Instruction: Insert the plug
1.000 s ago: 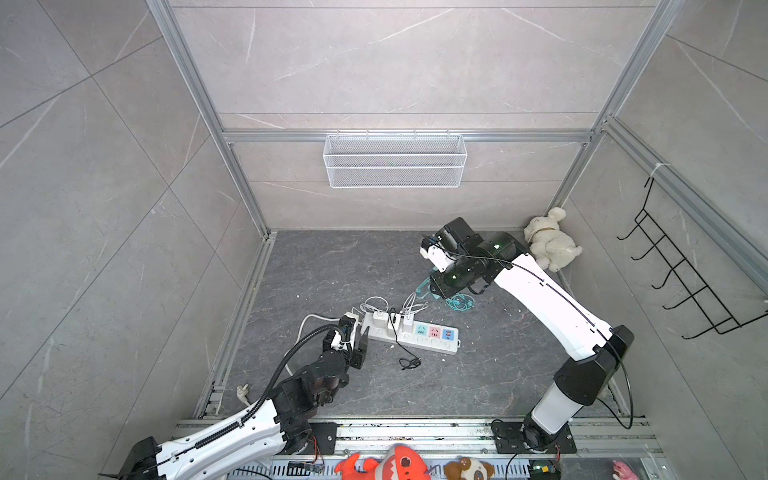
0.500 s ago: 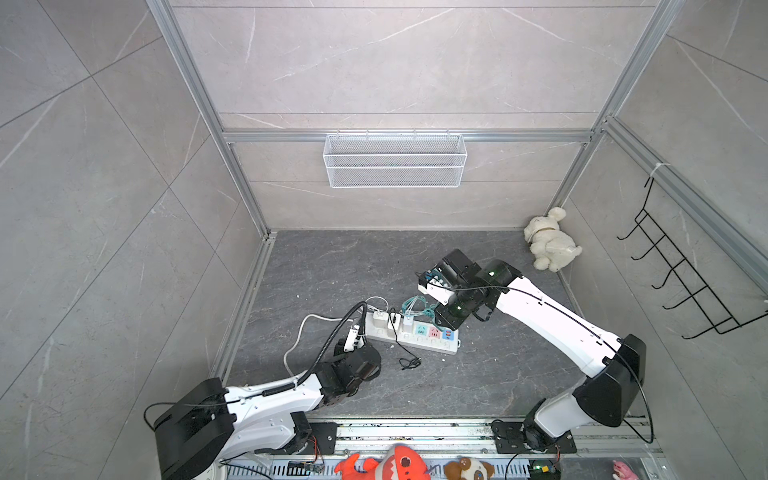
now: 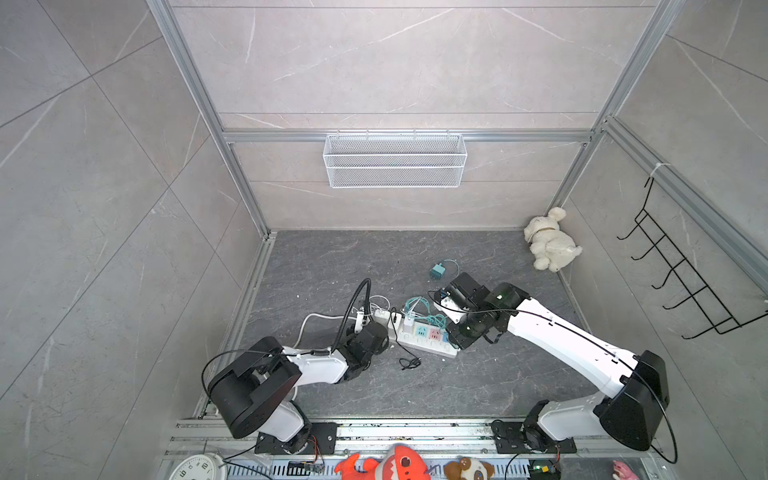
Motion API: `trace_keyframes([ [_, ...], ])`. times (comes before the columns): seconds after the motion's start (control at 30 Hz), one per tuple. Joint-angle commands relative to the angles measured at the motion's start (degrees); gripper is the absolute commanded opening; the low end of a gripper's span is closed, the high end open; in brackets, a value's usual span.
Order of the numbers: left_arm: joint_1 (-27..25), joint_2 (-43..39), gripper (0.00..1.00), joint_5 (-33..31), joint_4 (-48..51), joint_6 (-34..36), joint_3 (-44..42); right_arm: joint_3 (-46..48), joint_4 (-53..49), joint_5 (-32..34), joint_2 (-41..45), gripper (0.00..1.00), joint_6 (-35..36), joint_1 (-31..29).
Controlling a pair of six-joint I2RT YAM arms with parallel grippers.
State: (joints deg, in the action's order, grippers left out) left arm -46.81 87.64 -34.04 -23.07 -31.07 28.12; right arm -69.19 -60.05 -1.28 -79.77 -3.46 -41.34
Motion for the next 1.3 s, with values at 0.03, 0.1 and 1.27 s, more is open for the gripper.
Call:
trace_keyframes([
  [0.03,3.11,4.51,0.39,6.68,-9.31,0.70,2.10,0.10,1.71,-1.46,-0.29,0.11,-0.75,-0.68],
  [0.1,4.51,6.83,0.39,10.33,-9.46,2.04,4.33,-0.99,1.70,-1.77,-2.49,0.12,0.39,-0.83],
  [1.27,11.41,20.17,0.36,31.15,-14.46,9.16,19.42,-28.15,0.40,-4.04,-14.20,0.14,-2.54,17.44],
])
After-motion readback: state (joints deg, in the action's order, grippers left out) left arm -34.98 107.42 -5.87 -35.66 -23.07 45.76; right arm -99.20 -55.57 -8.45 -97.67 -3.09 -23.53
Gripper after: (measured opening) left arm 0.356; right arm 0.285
